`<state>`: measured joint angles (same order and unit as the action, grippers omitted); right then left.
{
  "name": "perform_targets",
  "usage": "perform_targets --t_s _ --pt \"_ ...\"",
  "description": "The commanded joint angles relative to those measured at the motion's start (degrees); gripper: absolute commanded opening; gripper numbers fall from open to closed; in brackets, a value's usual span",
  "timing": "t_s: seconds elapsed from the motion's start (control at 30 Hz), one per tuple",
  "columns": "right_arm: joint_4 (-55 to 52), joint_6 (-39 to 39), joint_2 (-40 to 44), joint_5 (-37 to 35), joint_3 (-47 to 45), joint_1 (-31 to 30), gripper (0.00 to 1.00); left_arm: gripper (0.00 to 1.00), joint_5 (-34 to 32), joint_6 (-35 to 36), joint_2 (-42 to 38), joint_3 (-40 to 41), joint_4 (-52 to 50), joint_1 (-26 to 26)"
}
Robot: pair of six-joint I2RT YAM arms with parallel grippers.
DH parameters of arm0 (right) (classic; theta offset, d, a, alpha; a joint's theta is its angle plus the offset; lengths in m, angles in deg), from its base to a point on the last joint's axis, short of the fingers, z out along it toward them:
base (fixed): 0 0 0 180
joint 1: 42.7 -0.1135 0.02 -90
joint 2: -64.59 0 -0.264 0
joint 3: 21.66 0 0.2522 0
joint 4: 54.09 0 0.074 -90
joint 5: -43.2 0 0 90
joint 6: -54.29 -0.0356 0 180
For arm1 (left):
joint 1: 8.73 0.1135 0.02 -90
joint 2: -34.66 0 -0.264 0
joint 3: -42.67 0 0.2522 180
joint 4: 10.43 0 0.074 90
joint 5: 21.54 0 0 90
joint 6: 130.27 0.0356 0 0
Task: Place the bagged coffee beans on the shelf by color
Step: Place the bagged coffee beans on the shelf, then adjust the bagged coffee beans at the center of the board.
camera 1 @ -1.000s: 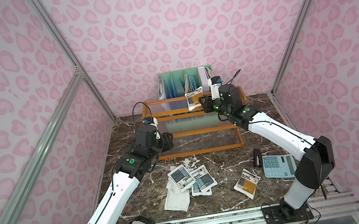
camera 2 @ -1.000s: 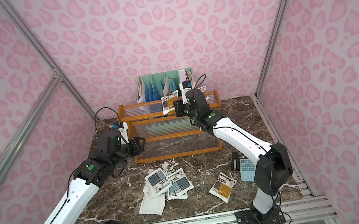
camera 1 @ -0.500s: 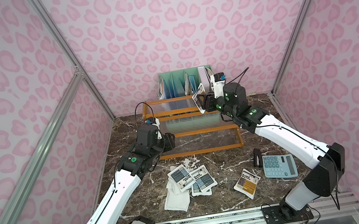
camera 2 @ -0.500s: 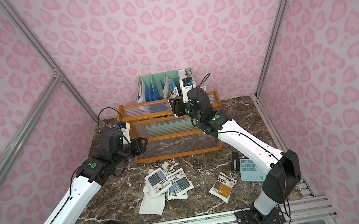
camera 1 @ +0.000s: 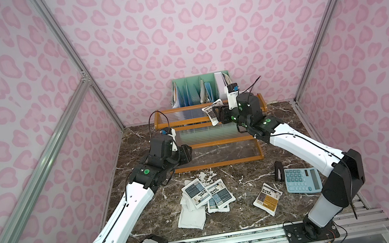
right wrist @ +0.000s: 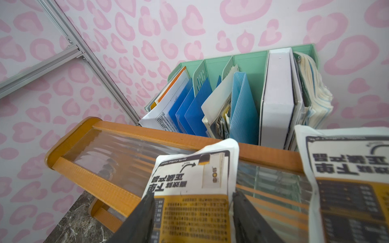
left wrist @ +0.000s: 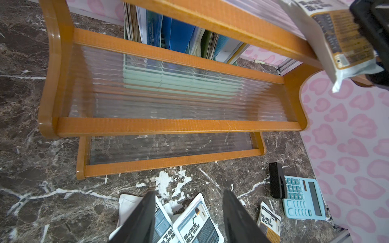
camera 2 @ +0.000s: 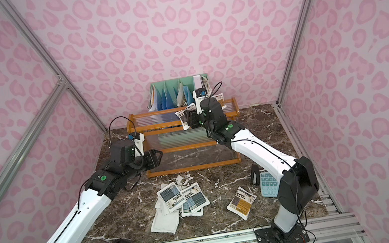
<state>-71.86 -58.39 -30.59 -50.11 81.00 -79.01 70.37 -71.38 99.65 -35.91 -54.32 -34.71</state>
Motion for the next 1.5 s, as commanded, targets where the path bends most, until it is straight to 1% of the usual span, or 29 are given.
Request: perform_targets --t_s 0.0,0.07,0.17,0.37,0.53,0.73,0.8,0.87,0.9,0.97,1.03,1.07,1.17,1.3,1.37,1.47 --pt "0.8 0.2 -0.9 0.6 1.3 0.2 0.51 0.55 -1.4 1.9 -0.7 0.0 0.9 0.0" --pt "0.5 -0.2 -1.4 0.7 1.7 0.4 0.42 0.55 -1.5 2.4 -0.7 -0.1 1.0 0.0" --pt "0.5 -0.7 -1.9 0.9 2.1 0.6 0.32 0.55 -1.2 2.3 -0.3 0.0 1.0 0.0" --pt "0.2 -1.2 -3.4 -0.2 3.7 1.1 0.18 0.55 -1.1 2.2 0.0 -0.3 1.0 0.0" --pt "0.1 -1.8 -4.9 -1.7 5.7 1.5 0.14 0.55 -1.4 2.5 0.0 -0.1 1.0 0.0" --pt "0.1 -3.7 -6.3 -3.9 7.0 2.4 0.14 0.55 -1.6 2.6 -0.2 0.0 0.8 0.0" --pt "0.4 -4.3 -6.0 -4.8 6.4 2.4 0.15 0.55 -1.9 2.7 -0.3 0.0 0.7 0.0" --pt "1.1 -4.7 -5.3 -4.8 5.5 2.4 0.19 0.55 -1.9 3.0 -0.3 0.0 0.6 0.0" --pt "1.5 -5.0 -4.8 -4.7 4.9 2.5 0.25 0.55 -2.0 3.0 -0.4 0.1 0.5 0.0" --pt "3.1 -5.1 -3.6 -3.8 3.4 2.5 0.42 0.56 -2.2 3.0 -0.4 0.2 0.5 0.0" --pt "5.1 -5.0 -1.9 -2.7 1.6 2.4 0.53 0.56 -2.5 2.9 -0.3 0.3 0.6 0.0" --pt "5.8 -5.0 -1.2 -2.1 1.1 2.4 0.56 0.56 -2.5 2.7 -0.2 0.3 0.7 0.0" --pt "7.1 -4.6 0.5 -1.1 0.0 2.3 0.62 0.56 -2.4 2.1 -0.1 0.6 0.7 0.0" --pt "5.9 -3.4 2.3 -2.2 -0.1 1.9 0.63 0.57 -2.1 1.5 0.0 1.0 1.1 0.0" --pt "5.2 -2.4 4.2 -4.9 -1.2 0.9 0.63 0.58 -1.9 1.8 0.2 1.0 1.1 0.0" --pt "5.3 0.3 9.8 -13.1 -6.7 -2.1 0.62 0.59 -0.9 3.2 0.8 1.4 1.0 0.0"
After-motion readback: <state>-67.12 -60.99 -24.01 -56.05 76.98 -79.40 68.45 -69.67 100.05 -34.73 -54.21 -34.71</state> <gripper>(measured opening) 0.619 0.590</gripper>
